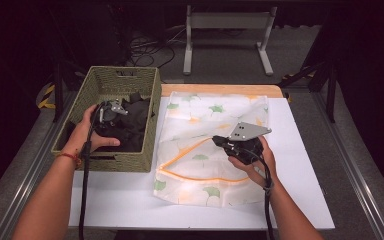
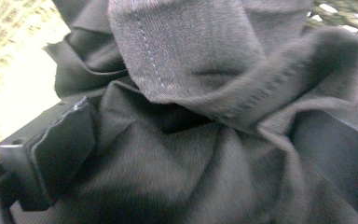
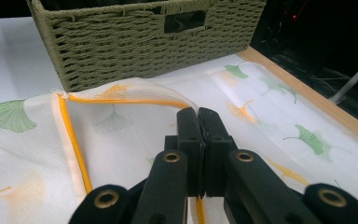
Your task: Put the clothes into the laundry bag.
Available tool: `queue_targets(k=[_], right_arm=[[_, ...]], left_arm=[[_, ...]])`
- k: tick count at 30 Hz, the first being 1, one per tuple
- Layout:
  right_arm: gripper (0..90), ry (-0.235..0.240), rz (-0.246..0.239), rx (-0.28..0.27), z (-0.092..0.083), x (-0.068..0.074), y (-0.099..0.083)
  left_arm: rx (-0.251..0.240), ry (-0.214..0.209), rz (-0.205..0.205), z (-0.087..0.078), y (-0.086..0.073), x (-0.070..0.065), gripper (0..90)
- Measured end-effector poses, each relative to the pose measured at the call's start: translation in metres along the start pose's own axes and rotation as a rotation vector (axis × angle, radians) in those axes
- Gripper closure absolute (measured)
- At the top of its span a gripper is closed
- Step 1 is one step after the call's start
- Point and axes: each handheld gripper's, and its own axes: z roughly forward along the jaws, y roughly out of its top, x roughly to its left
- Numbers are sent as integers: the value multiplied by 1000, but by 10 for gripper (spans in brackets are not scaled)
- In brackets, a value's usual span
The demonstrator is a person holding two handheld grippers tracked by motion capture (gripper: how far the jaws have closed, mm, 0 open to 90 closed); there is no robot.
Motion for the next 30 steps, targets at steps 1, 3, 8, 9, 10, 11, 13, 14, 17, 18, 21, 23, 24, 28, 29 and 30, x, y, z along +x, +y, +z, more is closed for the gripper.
queue_targets(k=[1, 3, 8, 9, 10, 11, 13, 14, 17, 18, 21, 23, 24, 28, 29, 30], right_arm=[[888, 2, 2, -3, 0, -1, -1], [888, 4, 0, 0, -1, 0, -2], [889, 8, 5, 10, -3, 1, -5], [889, 10, 7, 11, -4, 1, -6], [889, 10, 9, 12, -5, 1, -6], [889, 8, 10, 12, -6, 1, -7], [889, 5, 11, 9, -7, 1, -7], [889, 3, 12, 10, -8, 1, -8], [889, 1, 16, 14, -8, 1, -9], [889, 1, 14, 17, -8, 1, -10], [889, 3, 11, 22, -7, 3, -10], [889, 5, 10, 22, -6, 3, -10], [889, 6, 7, 25, -5, 4, -10], [889, 9, 4, 33, -1, 6, -10], [889, 9, 0, 38, 0, 6, -11], [889, 10, -1, 38, 0, 7, -11]], left_arm=[[10, -5, -1, 2, 1, 2, 6], [37, -16, -8, 9, 2, 7, 5], [126, -85, -35, 30, -1, 15, 2], [165, -101, -19, 35, -1, 13, 1], [180, -92, -7, 38, -1, 11, 1], [188, -91, -6, 41, 0, 11, 1], [199, -109, -19, 45, -1, 12, 1], [195, -107, -23, 46, -2, 15, 2], [162, -24, -69, 47, -2, 23, 3], [162, -24, -69, 47, -2, 23, 3], [163, -16, -82, 48, -2, 23, 3], [162, -43, -113, 48, -4, 25, 3], [155, -48, -130, 49, -4, 26, 3], [99, -78, -245, 43, -7, 37, 15], [91, -72, -248, 41, -7, 38, 15], [85, -62, -239, 41, -7, 36, 14]])
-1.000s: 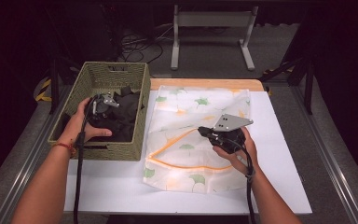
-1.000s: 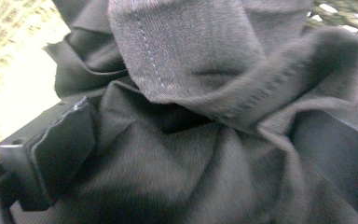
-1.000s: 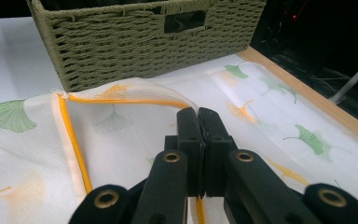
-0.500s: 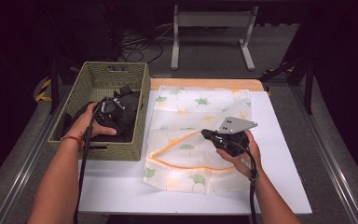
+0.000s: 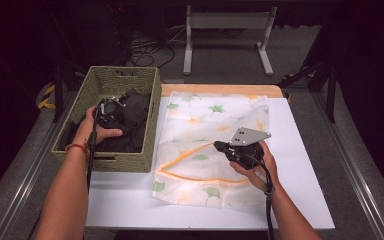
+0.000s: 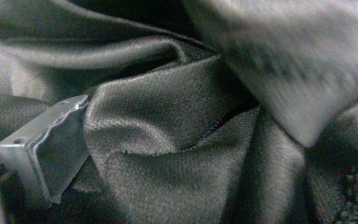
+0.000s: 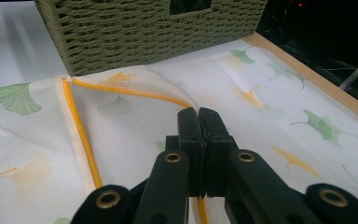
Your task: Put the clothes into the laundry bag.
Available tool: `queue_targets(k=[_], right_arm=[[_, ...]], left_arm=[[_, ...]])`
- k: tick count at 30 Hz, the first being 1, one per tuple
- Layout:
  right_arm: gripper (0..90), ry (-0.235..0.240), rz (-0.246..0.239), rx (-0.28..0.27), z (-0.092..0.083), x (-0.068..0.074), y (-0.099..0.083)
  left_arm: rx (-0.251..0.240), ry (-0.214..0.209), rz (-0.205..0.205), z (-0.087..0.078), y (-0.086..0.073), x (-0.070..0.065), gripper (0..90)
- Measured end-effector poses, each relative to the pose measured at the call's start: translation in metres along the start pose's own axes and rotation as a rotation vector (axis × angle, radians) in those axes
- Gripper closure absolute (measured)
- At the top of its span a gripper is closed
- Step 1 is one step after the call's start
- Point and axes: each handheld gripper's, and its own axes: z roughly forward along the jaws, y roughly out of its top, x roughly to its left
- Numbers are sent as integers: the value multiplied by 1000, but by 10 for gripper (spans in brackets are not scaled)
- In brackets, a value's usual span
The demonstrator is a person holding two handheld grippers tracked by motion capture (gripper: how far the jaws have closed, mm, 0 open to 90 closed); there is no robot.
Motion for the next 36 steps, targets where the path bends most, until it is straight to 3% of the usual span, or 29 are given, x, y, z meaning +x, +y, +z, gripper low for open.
queue_targets(k=[3, 6, 8, 12, 13, 17, 18, 19, 21, 23, 27, 32, 36], right_arm=[[889, 0, -4, 4, 1, 0, 0], [889, 2, -1, 8, 2, 0, -1], [889, 5, -2, 14, 3, 0, -1], [888, 12, -1, 13, 3, 0, -1], [888, 14, 1, 13, 3, 0, -2], [888, 25, 2, 27, 6, 0, -3], [888, 25, 2, 27, 6, 0, -3], [888, 25, 1, 27, 6, 1, -3], [889, 27, 1, 27, 6, 1, -3], [889, 29, 2, 27, 7, 0, -3], [889, 26, 2, 28, 7, 0, -4], [890, 22, 11, 23, 6, -1, -4], [890, 13, 15, 13, 5, -2, -4]], left_arm=[[28, 9, 29, 2, 0, -5, 5], [135, 12, 82, 14, 3, -11, 3], [182, -6, 103, 19, 3, -14, 3], [215, -4, 121, 22, 4, -15, 7], [237, 8, 149, 22, 5, -16, 33], [241, 31, 158, 19, 7, -17, 229], [241, 31, 158, 19, 7, -17, 296], [235, 41, 165, 17, 7, -17, 296], [231, 76, 177, 15, 8, -19, 484], [240, 100, 202, 14, 10, -23, 561], [215, 132, 207, 10, 10, -24, 630], [115, 174, 215, -7, 6, -25, 655], [18, 147, 224, -28, -2, -21, 660]])
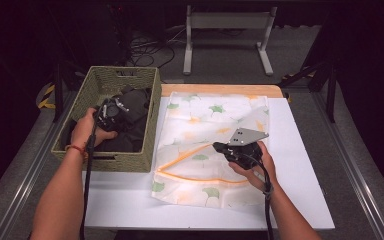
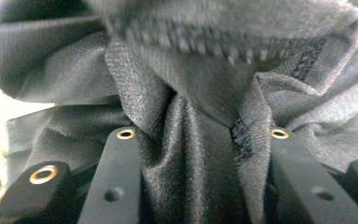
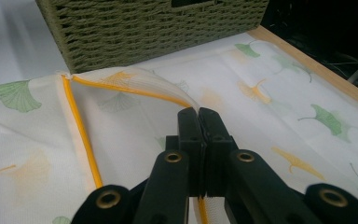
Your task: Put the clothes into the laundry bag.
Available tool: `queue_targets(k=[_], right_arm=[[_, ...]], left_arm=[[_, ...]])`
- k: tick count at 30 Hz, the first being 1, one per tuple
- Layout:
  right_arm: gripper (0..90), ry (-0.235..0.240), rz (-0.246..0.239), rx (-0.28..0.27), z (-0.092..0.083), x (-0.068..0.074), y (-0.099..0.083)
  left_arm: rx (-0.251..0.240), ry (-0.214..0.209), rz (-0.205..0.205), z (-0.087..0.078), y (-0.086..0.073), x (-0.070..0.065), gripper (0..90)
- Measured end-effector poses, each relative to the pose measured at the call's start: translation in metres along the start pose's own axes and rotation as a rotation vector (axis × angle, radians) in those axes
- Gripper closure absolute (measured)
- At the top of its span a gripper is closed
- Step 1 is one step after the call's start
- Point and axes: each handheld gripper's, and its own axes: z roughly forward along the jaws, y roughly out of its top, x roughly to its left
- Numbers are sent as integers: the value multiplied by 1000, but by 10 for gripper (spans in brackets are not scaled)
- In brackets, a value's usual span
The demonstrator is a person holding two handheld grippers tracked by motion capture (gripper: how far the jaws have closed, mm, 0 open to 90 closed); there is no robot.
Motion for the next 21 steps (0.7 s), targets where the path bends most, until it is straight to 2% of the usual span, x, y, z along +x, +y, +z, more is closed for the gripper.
queue_targets(k=[2, 4, 5, 6, 7, 8, 10, 11, 14, 15, 21], right_arm=[[891, -10, 2, -10, -1, 0, 0], [892, -16, 6, -20, -2, 0, 0], [892, -21, 5, -25, -2, 0, 1], [892, -21, 5, -25, -2, 0, 1], [893, -26, 7, -32, -2, 0, 1], [894, -29, 7, -33, -2, 0, 1], [894, -31, 7, -37, -2, 0, 1], [894, -31, 7, -37, -2, 0, 1], [894, -40, 12, -44, -3, -1, 2], [894, -40, 12, -44, -3, -1, 2], [894, -54, 17, -43, -2, -3, 2]], left_arm=[[-53, 7, -7, -11, -6, 1, 661], [-113, -5, -25, -22, -11, 2, 662], [-113, -5, -25, -22, -11, 2, 661], [-169, -5, -46, -31, -15, 2, 661], [-203, -21, -53, -37, -18, 3, 662], [-264, -34, -69, -47, -22, 2, 663], [-302, -33, -60, -57, -26, -2, 663], [-302, -33, -60, -57, -26, -2, 663], [-382, -32, -63, -72, -34, -8, 664], [-382, -32, -63, -72, -34, -8, 664], [-477, -54, -70, -87, -44, -17, 665]])
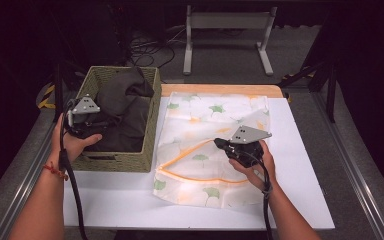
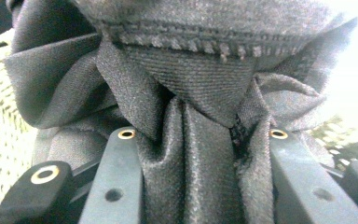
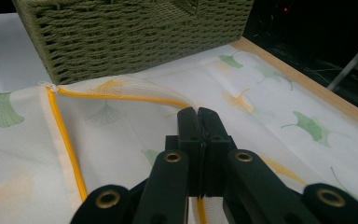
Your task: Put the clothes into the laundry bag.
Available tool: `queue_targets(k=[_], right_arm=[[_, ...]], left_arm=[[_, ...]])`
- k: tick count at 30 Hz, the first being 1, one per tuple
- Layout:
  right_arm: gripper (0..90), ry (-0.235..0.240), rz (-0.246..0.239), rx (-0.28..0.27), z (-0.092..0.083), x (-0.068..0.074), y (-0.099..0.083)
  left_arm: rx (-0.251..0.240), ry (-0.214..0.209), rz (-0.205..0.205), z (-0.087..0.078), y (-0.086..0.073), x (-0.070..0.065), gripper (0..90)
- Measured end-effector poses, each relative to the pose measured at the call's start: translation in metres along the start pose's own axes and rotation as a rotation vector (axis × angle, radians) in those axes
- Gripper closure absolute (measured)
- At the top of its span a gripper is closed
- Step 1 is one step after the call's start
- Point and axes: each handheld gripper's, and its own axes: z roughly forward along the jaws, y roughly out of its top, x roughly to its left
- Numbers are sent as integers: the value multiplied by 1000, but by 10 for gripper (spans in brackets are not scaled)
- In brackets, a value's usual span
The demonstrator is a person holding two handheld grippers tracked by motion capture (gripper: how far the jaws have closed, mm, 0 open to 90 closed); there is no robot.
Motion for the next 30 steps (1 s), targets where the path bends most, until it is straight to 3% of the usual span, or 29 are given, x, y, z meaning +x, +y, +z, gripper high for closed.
queue_targets(k=[6, 9, 11, 13, 20, 25, 30], right_arm=[[894, -4, 5, -3, 1, -2, 1], [894, -6, 5, -6, 1, -2, 1], [894, -8, 8, -8, 1, -2, 1], [894, -11, 10, -9, 1, -3, 2], [894, -22, 19, -26, -1, -6, 4], [894, -26, 26, -33, -2, -8, 4], [894, -28, 27, -35, -3, -9, 5]], left_arm=[[-93, -17, 1, -21, 1, -10, 665], [-125, -26, 23, -32, 6, -16, 666], [-144, -54, 32, -39, 11, -22, 667], [-149, -65, 61, -45, 16, -28, 667], [-157, -131, 102, -66, 36, -52, 667], [-184, -201, 139, -78, 46, -77, 667], [-184, -336, 165, -72, 41, -115, 666]])
